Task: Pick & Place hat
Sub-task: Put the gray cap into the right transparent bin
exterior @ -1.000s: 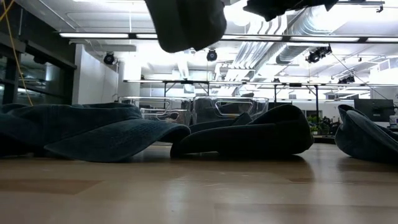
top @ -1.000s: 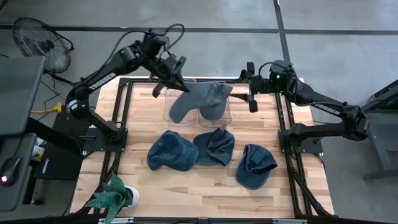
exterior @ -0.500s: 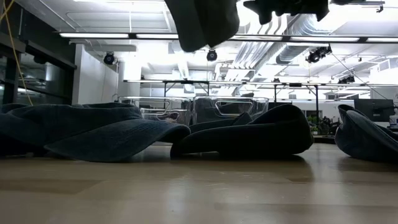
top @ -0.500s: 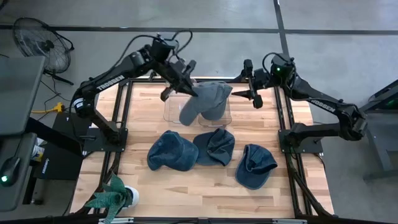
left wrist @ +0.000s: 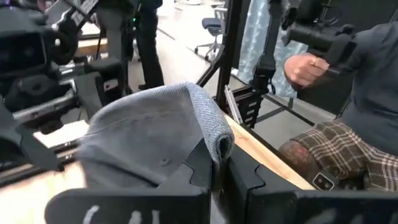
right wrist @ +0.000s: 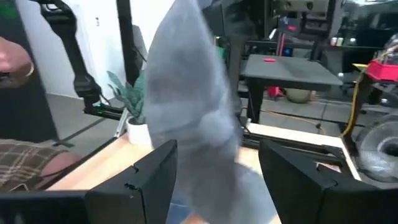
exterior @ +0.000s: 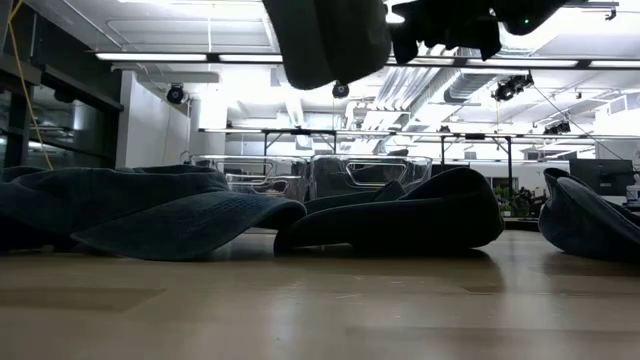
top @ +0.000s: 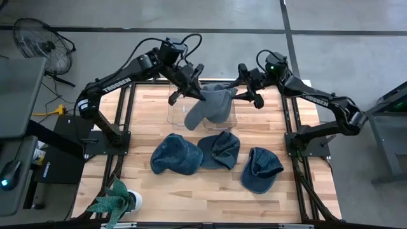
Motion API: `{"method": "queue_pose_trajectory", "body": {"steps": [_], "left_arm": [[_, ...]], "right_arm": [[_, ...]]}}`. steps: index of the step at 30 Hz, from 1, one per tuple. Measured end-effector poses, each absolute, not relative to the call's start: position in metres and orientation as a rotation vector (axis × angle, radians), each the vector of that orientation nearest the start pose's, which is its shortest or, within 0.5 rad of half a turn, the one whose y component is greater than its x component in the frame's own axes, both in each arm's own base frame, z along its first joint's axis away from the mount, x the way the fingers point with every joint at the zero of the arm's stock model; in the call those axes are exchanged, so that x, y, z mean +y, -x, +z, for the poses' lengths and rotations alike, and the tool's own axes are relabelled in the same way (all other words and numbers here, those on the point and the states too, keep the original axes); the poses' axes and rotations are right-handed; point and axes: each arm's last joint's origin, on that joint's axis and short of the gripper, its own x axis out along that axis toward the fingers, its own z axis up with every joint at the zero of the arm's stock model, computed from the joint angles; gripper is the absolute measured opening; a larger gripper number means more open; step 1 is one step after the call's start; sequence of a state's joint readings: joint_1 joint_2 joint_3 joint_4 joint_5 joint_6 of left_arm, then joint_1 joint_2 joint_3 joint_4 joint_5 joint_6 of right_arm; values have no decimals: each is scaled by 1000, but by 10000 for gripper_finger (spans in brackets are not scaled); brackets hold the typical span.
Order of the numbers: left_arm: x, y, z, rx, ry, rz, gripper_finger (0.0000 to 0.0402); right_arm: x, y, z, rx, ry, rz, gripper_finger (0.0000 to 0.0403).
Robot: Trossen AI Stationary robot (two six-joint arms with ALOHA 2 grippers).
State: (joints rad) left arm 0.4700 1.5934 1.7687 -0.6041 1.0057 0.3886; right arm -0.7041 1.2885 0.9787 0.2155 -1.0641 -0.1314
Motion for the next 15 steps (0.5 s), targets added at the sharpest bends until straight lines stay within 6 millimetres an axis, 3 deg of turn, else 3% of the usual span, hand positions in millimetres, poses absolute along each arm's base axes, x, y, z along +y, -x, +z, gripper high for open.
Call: {"method": "queue_pose_trajectory", "body": {"steps": [15], "left_arm": [[129, -307, 438, 191, -105, -577, 10]], "right_arm": [[-138, -243, 331, 33, 43, 506, 220]]}}
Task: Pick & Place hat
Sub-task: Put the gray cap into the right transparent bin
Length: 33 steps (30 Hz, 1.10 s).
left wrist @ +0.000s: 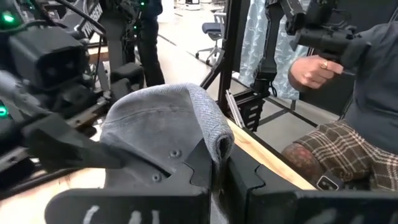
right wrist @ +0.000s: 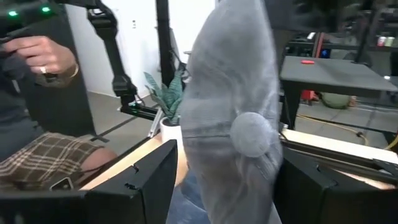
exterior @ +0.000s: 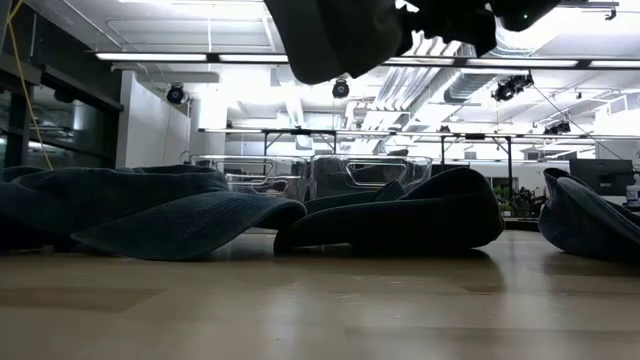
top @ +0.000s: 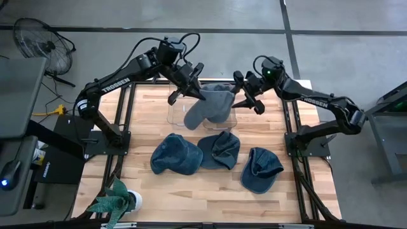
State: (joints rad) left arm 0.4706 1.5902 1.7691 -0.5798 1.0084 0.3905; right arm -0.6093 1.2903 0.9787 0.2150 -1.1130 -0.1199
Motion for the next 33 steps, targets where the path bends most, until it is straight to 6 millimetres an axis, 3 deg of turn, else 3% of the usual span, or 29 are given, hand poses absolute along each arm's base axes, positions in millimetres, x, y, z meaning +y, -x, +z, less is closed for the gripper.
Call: {"method": "queue_pose_trajectory", "body": {"steps": [4, 8, 19, 27, 33], "left_arm": [[129, -307, 439, 183, -110, -575, 10], [129, -307, 438, 190, -111, -562, 10], [130, -308, 437, 208, -108, -526, 10], [133, -309, 436, 257, -88, -392, 56], [135, -310, 436, 271, -96, -339, 120]], "right_arm": [[-129, -248, 331, 32, 56, 544, 217], [-125, -251, 331, 26, 82, 558, 189], [-125, -250, 331, 3, 165, 556, 11], [-126, -251, 330, 15, 166, 503, 6], [-127, -251, 330, 17, 162, 497, 3]]}}
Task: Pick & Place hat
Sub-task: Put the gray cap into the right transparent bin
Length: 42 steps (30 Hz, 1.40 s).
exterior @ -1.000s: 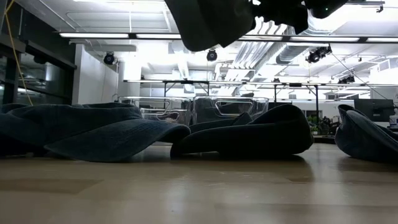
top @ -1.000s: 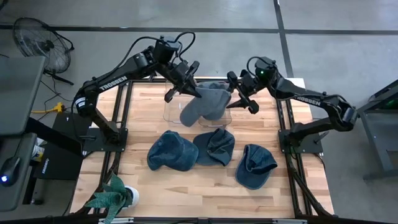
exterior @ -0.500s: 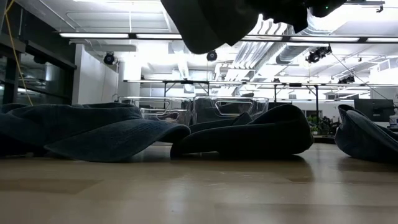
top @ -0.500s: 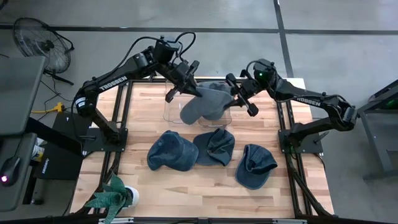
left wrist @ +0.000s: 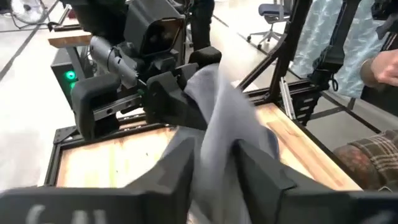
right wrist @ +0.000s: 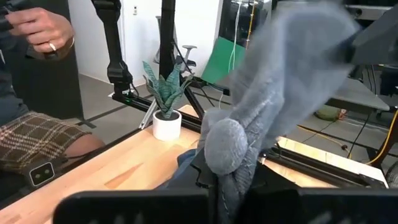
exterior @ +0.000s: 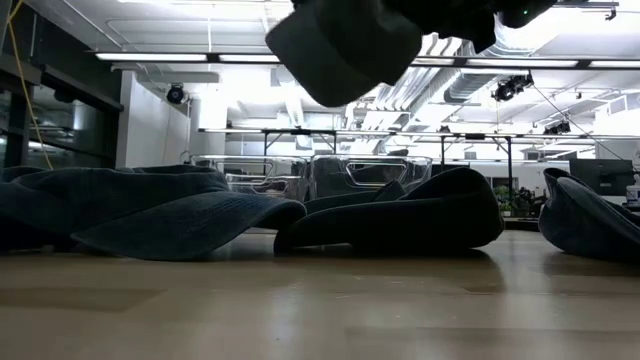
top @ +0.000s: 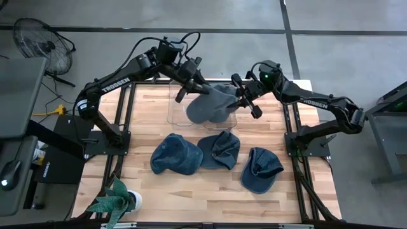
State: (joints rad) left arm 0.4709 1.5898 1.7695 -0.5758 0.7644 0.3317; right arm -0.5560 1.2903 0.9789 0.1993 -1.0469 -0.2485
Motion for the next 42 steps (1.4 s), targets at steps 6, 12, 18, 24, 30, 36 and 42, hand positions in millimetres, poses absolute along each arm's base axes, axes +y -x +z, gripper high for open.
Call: {"method": "queue_pose_trajectory", "body": {"steps": [6, 12, 18, 24, 30, 36, 42], "left_arm": [[137, -309, 436, 293, -76, -264, 221], [133, -290, 450, 327, -104, -60, 268], [123, -267, 457, 399, -85, 5, 270], [114, -251, 444, 576, 10, -52, 271], [112, -251, 432, 619, 52, -118, 271], [113, -257, 414, 610, 82, -214, 271], [108, -252, 409, 586, 99, -276, 271]], "right_arm": [[-133, -249, 327, 53, 143, 426, 2], [-144, -243, 323, 95, 132, 335, 1], [-149, -242, 319, 142, 212, 214, 1], [-151, -240, 321, 240, 262, 169, 0], [-150, -239, 349, 286, 331, 167, 0], [-157, -250, 359, 399, 361, 235, 0], [-167, -273, 352, 560, 387, 294, 0]]}}
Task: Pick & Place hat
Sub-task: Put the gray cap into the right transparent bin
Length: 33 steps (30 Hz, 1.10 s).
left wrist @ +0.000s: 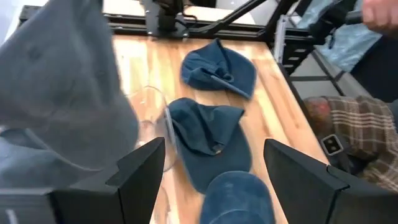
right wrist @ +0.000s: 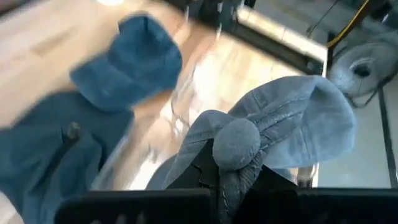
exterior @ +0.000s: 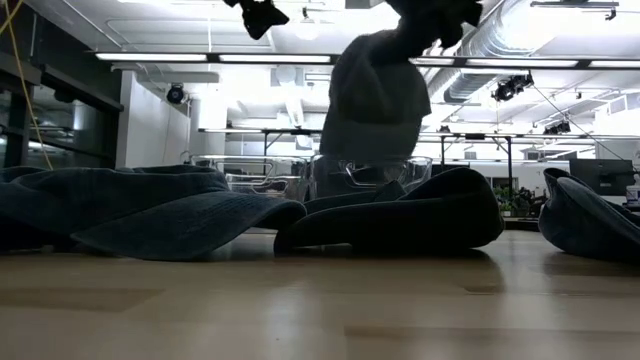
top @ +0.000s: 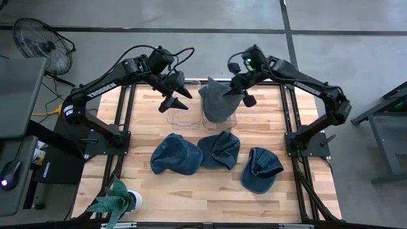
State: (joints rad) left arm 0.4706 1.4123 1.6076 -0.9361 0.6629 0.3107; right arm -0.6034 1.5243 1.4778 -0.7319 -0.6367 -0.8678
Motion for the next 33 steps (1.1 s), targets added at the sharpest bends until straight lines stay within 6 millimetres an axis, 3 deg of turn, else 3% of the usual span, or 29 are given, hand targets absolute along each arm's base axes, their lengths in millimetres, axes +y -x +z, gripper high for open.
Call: {"method": "queue_pose_trajectory", "body": {"steps": [11, 16, 26, 33], "left_arm": [[101, -239, 401, 496, 57, -293, 271], [101, -240, 392, 503, 64, -297, 271], [102, -243, 395, 458, 39, -295, 271], [103, -243, 396, 450, 48, -289, 271]], "right_arm": [[-165, -313, 340, 696, 457, 389, 0], [-165, -318, 328, 807, 471, 366, 0], [-167, -322, 326, 806, 481, 341, 0], [-168, -323, 285, 834, 460, 335, 0]]}}
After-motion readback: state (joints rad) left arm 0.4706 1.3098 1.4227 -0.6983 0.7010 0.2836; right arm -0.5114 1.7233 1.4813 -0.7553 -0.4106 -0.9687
